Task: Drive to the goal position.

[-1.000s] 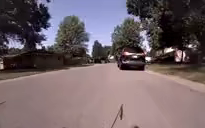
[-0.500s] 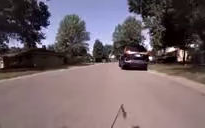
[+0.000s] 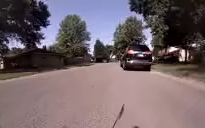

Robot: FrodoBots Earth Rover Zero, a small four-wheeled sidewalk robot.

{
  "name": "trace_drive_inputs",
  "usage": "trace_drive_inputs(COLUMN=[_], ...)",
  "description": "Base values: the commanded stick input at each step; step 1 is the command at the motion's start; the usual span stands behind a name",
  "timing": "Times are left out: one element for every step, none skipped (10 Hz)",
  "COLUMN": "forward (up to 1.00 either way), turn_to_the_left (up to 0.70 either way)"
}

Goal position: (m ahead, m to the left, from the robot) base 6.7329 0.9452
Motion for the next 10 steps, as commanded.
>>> trace_drive_inputs(forward=[0.69, 0.69, 0.69, 0.69, 0.69, 0.69, 0.69, 0.69, 0.69, 0.69], turn_to_the_left=[0.03, 0.03, 0.03, 0.03, 0.03, 0.03, 0.03, 0.03, 0.03, 0.03])
